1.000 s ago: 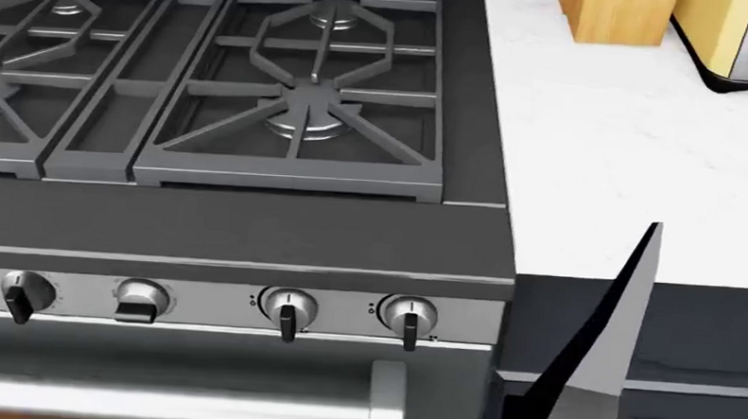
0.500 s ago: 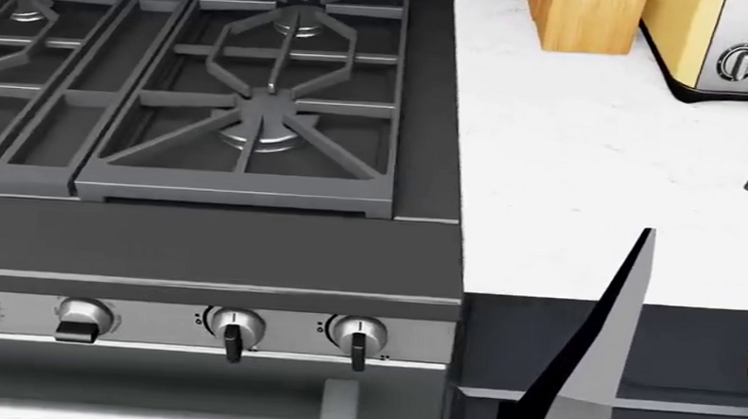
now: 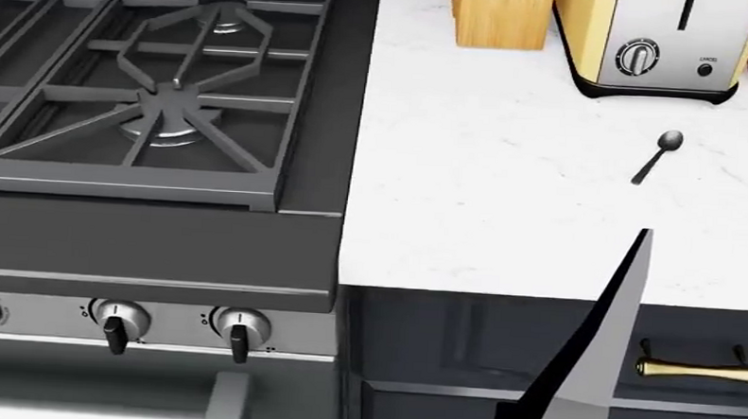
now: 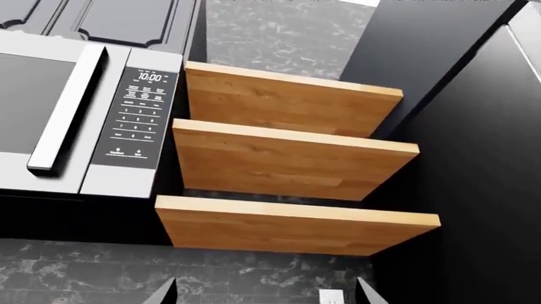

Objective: Open the microwave door

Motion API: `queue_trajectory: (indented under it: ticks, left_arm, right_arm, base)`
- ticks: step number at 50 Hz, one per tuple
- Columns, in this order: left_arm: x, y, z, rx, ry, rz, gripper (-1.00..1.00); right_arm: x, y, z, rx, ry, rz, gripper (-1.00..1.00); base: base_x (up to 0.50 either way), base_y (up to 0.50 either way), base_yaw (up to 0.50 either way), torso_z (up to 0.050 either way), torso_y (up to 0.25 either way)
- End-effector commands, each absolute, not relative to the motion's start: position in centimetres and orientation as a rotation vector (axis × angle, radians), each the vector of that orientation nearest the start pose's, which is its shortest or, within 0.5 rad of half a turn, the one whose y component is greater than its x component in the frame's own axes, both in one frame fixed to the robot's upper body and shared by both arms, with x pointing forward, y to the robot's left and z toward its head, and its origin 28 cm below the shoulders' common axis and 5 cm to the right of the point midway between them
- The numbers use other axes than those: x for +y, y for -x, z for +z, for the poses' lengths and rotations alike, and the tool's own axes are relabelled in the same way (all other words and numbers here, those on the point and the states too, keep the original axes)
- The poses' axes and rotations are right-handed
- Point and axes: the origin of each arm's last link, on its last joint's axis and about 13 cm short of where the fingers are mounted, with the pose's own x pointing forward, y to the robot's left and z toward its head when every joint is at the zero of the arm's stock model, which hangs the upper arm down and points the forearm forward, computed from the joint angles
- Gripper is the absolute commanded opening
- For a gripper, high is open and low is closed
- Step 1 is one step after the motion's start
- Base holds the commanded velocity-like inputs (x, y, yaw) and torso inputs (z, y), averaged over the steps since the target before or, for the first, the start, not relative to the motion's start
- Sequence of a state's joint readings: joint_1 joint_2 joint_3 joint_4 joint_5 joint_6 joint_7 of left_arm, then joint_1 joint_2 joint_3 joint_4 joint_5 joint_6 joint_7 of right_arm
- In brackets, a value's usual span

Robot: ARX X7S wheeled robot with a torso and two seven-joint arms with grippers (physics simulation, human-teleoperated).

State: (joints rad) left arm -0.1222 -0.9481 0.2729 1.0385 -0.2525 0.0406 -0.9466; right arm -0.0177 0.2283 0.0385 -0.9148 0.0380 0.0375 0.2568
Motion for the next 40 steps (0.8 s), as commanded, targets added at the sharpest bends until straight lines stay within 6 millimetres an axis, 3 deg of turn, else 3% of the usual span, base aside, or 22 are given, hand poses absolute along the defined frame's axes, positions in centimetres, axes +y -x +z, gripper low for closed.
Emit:
queue_trajectory:
  ticks: [1,13,40]
  left_arm:
    - [23.4,-13.78,22.49,-0.985,-0.07,0.084,1.0]
    - [23.37,-13.68,22.48,-0.986,-0.077,0.082,1.0]
    - [23.39,-13.65,22.52,-0.988,-0.075,0.078,1.0]
  right_arm:
    - [-12.12,-15.76,19.24,-0.881,0.089,-0.157,1.0]
    - [-12.05,-15.49,19.03,-0.885,0.101,-0.117,1.0]
    - [-12.02,-15.53,19.0,-0.885,0.095,-0.114,1.0]
  base:
    - [0.0,0.0,0.0,0.0,0.0]
    - [0.03,0.0,0.0,0.0,0.0]
    - [0.4,0.0,0.0,0.0,0.0]
